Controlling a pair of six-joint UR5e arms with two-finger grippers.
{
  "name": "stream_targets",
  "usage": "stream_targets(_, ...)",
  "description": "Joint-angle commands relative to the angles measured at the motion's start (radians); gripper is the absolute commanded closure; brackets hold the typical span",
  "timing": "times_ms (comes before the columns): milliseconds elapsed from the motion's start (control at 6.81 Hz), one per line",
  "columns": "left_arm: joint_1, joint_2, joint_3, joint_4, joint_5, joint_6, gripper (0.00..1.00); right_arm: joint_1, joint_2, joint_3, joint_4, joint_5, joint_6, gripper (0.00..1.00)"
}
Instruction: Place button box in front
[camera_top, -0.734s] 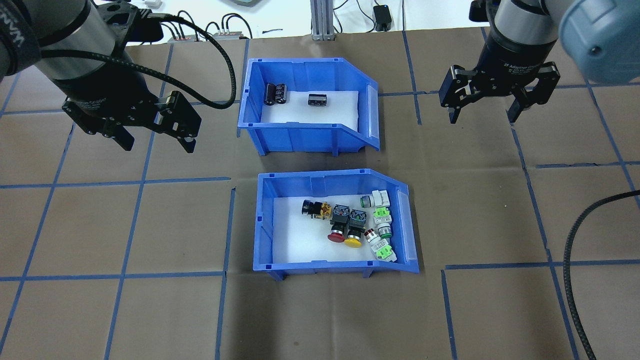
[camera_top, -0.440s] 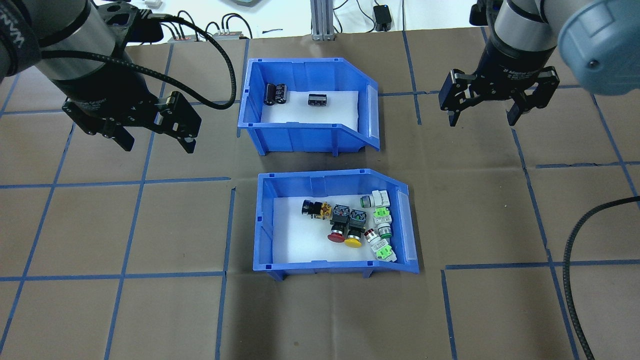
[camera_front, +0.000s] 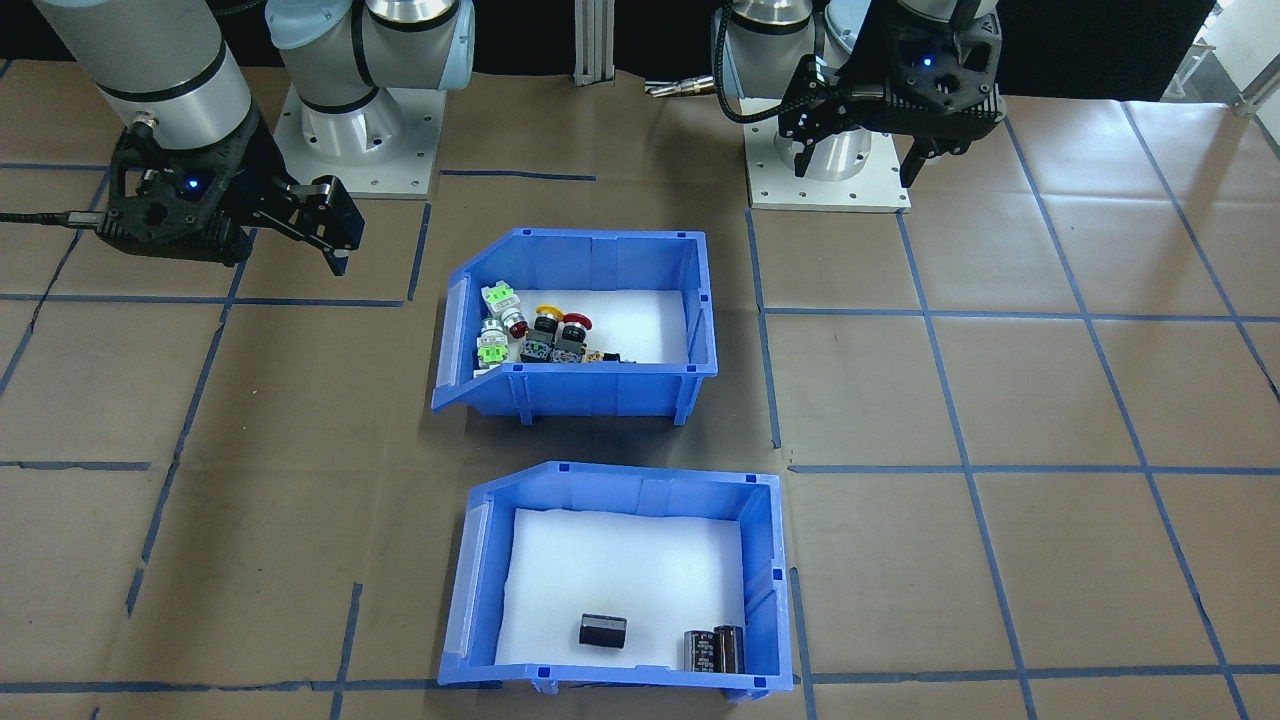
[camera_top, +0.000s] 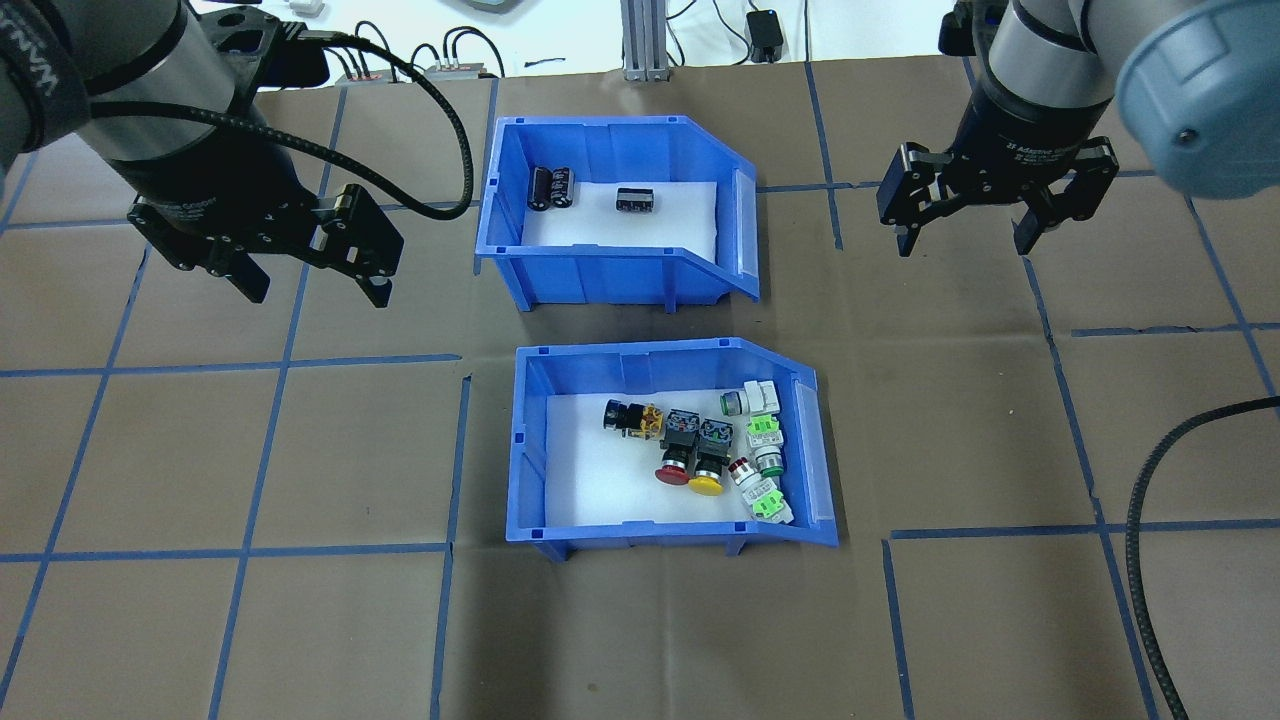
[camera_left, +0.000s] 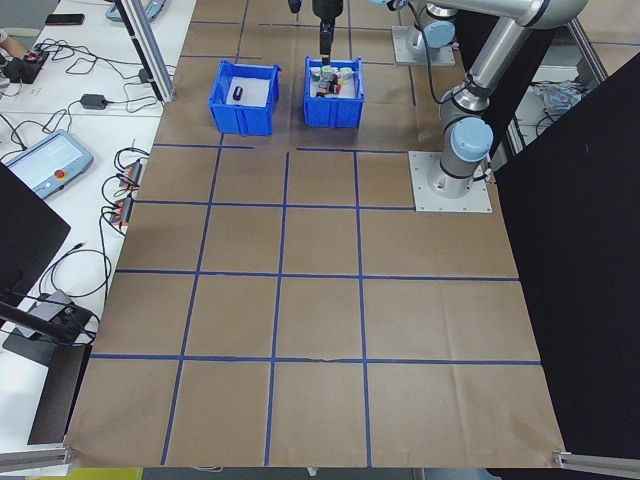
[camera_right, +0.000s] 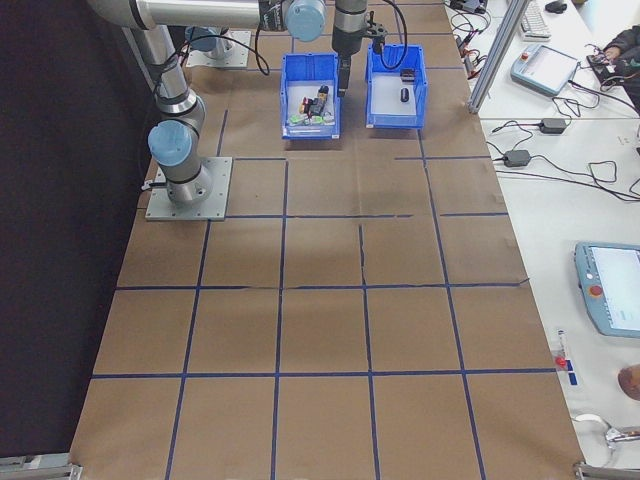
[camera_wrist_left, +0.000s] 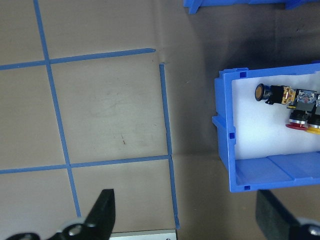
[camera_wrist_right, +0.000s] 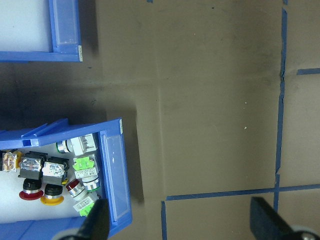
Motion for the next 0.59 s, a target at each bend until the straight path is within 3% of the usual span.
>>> stream_targets(0, -0.002, 0.000, -0.008, 0.003, 0.001, 0.020, 0.00, 0.000, 0.000, 0.000, -0.005, 0.004, -0.008, 0.00)
stream_targets(440, -0.003, 0.003, -0.028, 0.015, 0.003, -0.068, 0.00, -0.001, 0.021, -0.021, -0.012, 0.001, -0.018, 0.00)
